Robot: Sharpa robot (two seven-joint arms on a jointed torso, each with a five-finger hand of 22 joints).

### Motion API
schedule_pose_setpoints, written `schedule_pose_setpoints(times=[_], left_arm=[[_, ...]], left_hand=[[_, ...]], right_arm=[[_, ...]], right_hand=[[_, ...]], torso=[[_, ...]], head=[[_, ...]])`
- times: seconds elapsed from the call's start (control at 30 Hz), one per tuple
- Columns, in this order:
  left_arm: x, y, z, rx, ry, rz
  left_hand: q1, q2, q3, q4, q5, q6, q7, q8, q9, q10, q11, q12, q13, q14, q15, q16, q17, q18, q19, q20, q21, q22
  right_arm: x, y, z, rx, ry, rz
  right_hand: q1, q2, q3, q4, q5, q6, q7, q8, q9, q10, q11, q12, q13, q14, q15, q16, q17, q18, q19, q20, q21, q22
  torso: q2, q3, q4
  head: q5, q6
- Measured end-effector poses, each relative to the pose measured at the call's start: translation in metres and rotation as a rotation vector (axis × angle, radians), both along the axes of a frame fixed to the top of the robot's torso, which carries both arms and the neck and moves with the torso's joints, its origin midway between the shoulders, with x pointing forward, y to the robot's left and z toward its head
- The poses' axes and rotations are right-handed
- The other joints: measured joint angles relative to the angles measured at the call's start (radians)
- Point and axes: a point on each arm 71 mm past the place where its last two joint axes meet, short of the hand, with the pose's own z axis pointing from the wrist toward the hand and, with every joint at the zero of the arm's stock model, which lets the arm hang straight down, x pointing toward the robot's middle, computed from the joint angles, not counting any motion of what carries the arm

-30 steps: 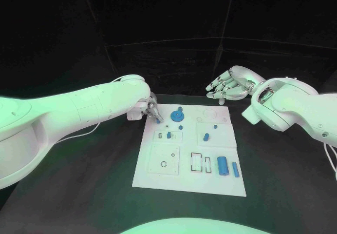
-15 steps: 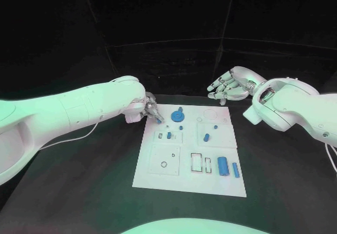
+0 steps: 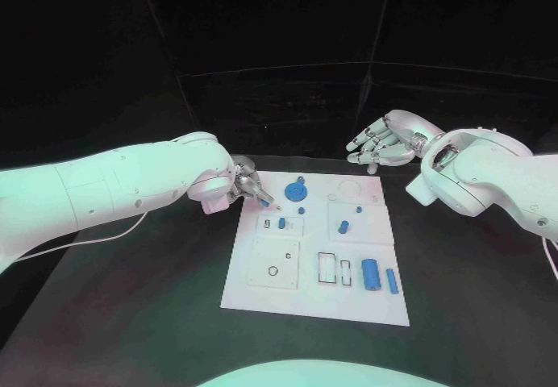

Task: Assemble the parts on the task board

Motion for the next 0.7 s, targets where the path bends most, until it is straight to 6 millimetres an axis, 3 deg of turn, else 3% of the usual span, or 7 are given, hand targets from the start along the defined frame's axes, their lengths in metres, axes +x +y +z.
schedule_pose_setpoints(times=[0.33,0.7], left_arm=[[-0.023,0.006,-0.011,-0.008,-0.056,0.027],[-0.031,0.002,-0.019,0.006,-0.1,0.02]], left_hand=[[-0.04,-0.023,0.072,-0.022,-0.002,0.001,-0.001,0.011,0.0,0.012,0.002,0.013,0.015,-0.004,-0.004,0.0,0.0,0.0,0.003,-0.003,0.006,0.006],[-0.057,-0.04,0.105,-0.022,-0.003,0.002,-0.002,0.019,0.001,0.015,-0.002,0.02,0.02,-0.004,-0.004,0.0,0.0,0.0,0.003,-0.003,0.006,0.007]], right_arm=[[0.0,0.0,0.0,-0.002,0.003,0.002],[0.001,0.001,-0.001,-0.003,0.004,0.004]], right_hand=[[0.0,0.0,0.0,0.0,0.0,0.0,0.0,0.0,0.0,0.0,0.0,0.0,0.0,0.0,0.0,0.0,0.0,0.0,0.0,0.0,0.0,0.0],[0.0,0.0,0.0,0.0,0.0,0.0,0.0,0.0,0.0,0.0,0.0,0.0,0.0,0.0,0.0,0.0,0.001,0.0,0.0,0.0,0.0,-0.001]], torso=[[0.0,-0.0008,0.0],[0.001,-0.0018,-0.0025]], head=[[0.005,-0.004],[0.008,-0.009]])
